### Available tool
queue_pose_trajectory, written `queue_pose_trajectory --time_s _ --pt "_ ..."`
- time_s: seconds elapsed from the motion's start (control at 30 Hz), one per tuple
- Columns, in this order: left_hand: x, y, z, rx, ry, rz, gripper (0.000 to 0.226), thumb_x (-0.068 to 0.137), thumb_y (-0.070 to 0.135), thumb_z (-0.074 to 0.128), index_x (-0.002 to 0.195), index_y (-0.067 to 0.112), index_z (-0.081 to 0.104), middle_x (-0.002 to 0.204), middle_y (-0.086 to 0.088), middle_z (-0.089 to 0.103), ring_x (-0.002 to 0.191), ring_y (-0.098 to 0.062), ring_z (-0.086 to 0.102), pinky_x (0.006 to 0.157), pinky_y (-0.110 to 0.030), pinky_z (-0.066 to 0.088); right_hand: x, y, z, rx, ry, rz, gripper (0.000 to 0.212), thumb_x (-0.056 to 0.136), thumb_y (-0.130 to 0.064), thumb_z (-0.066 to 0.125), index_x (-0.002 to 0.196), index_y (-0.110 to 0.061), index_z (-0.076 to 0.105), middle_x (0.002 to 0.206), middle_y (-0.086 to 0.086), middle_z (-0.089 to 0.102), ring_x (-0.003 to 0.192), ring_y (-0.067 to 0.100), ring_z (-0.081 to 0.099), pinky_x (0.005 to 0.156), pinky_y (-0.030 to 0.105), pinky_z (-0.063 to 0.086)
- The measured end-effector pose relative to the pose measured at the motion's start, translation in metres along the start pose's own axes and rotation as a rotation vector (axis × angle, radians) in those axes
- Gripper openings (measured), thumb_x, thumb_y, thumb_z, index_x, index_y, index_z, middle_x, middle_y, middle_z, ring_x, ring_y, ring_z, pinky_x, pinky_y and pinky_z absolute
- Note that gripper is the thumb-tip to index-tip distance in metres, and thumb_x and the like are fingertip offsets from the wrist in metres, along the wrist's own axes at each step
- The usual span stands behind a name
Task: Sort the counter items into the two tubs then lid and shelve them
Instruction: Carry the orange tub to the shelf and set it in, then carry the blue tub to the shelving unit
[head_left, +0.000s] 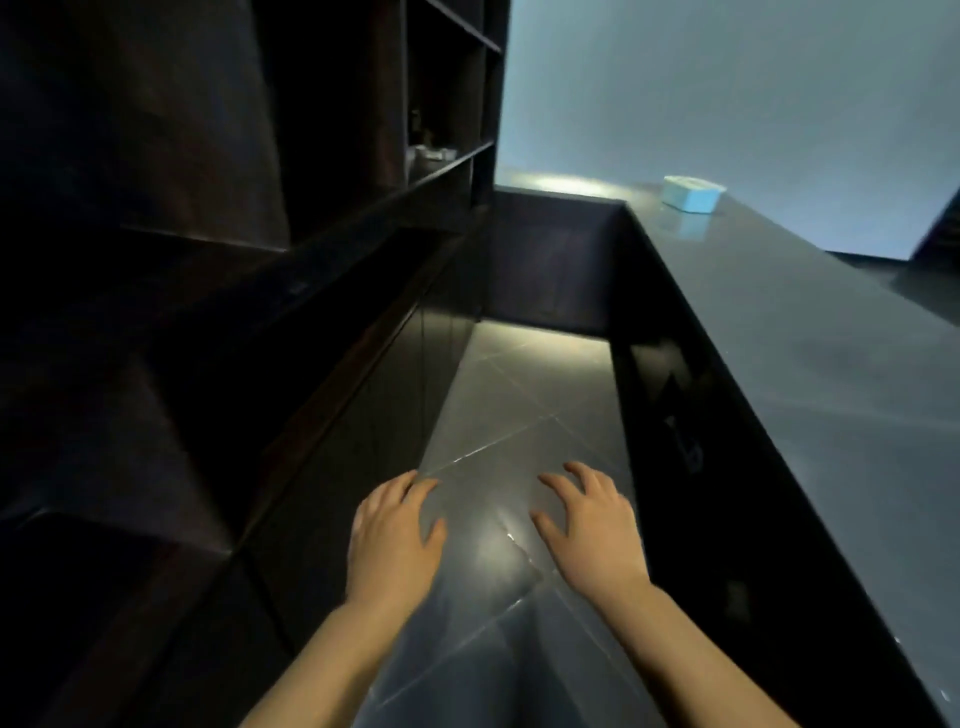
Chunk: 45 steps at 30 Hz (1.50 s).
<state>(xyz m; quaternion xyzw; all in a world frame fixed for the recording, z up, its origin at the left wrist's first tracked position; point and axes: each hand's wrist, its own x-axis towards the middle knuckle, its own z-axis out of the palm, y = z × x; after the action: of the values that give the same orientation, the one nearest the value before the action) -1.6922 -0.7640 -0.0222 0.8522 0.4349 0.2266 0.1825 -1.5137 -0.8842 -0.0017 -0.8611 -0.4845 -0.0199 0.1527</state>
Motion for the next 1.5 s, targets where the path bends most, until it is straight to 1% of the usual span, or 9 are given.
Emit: queue_pose_trajectory --time_s 0.27,0.4,0.47,0.6,0.73,0.87,1.0,1.27,1.5 --pt "0.190 0.011 0.072 0.018 -0.153 0.146 0.048 0.092 0.037 0.048 0.139 0.030 0.040 0.148 0.006 0.035 0.137 -0.015 0.028 0.113 -0.031 0.017 0.139 0.044 0.034 0.002 -0.032 0.175 0.051 0.094 -0.053 0.039 0.143 -0.036 0.036 0.153 -0.004 0.027 0.141 0.014 0.021 0.114 0.030 0.018" --pt "0.304 0.021 0.096 0.016 -0.183 0.238 0.049 0.090 0.038 0.049 0.138 0.032 0.041 0.148 0.009 0.035 0.136 -0.013 0.028 0.109 -0.025 0.016 0.227 0.059 0.035 0.011 0.009 0.311 0.050 0.094 -0.054 0.039 0.141 -0.037 0.038 0.151 -0.006 0.030 0.140 0.013 0.023 0.112 0.029 0.019" --pt "0.355 0.032 0.107 -0.004 -0.175 0.295 0.047 0.089 0.035 0.053 0.135 0.030 0.046 0.145 0.007 0.040 0.133 -0.015 0.033 0.109 -0.026 0.020 0.268 0.068 0.030 -0.003 0.063 0.356 0.050 0.093 -0.054 0.041 0.140 -0.038 0.039 0.150 -0.006 0.032 0.139 0.014 0.024 0.111 0.029 0.020" --pt "0.438 0.055 0.131 -0.093 -0.152 0.379 0.040 0.084 0.024 0.063 0.124 0.020 0.060 0.132 -0.002 0.055 0.121 -0.025 0.048 0.103 -0.036 0.035 0.342 0.089 0.024 -0.026 0.118 0.417 0.050 0.093 -0.055 0.042 0.140 -0.038 0.041 0.149 -0.006 0.034 0.138 0.015 0.027 0.110 0.031 0.021" --pt "0.524 0.072 0.167 -0.079 -0.168 0.425 0.040 0.085 0.026 0.061 0.125 0.023 0.058 0.133 0.001 0.054 0.122 -0.022 0.047 0.103 -0.036 0.036 0.425 0.125 0.027 -0.037 0.146 0.442 0.050 0.092 -0.054 0.043 0.140 -0.037 0.042 0.148 -0.006 0.035 0.138 0.015 0.027 0.110 0.032 0.021" --pt "0.614 0.096 0.202 -0.071 -0.156 0.427 0.041 0.085 0.026 0.059 0.127 0.024 0.056 0.135 0.002 0.051 0.124 -0.022 0.044 0.104 -0.033 0.033 0.511 0.169 0.034 -0.039 0.173 0.454 0.050 0.092 -0.054 0.044 0.139 -0.037 0.043 0.148 -0.005 0.036 0.138 0.015 0.027 0.111 0.032 0.021" --pt "0.704 0.125 0.233 -0.057 -0.166 0.406 0.042 0.086 0.028 0.058 0.128 0.026 0.054 0.137 0.003 0.049 0.126 -0.019 0.043 0.104 -0.030 0.029 0.600 0.212 0.037 -0.007 0.140 0.450 0.051 0.093 -0.053 0.043 0.140 -0.037 0.041 0.149 -0.005 0.034 0.138 0.014 0.027 0.111 0.032 0.020" --pt "0.866 0.159 0.292 -0.133 -0.176 0.326 0.039 0.087 0.024 0.057 0.126 0.026 0.054 0.136 0.004 0.049 0.126 -0.018 0.042 0.104 -0.030 0.030 0.780 0.282 0.041 0.003 0.137 0.444 0.051 0.092 -0.053 0.045 0.140 -0.036 0.042 0.148 -0.007 0.036 0.137 0.014 0.028 0.110 0.032 0.022" --pt "1.038 0.182 0.359 -0.165 -0.203 0.369 0.041 0.089 0.027 0.056 0.130 0.025 0.053 0.138 0.004 0.047 0.127 -0.018 0.040 0.108 -0.033 0.030 0.951 0.339 0.074 0.031 0.179 0.495 0.049 0.091 -0.051 0.045 0.138 -0.035 0.045 0.144 -0.008 0.040 0.135 0.013 0.032 0.108 0.030 0.023"
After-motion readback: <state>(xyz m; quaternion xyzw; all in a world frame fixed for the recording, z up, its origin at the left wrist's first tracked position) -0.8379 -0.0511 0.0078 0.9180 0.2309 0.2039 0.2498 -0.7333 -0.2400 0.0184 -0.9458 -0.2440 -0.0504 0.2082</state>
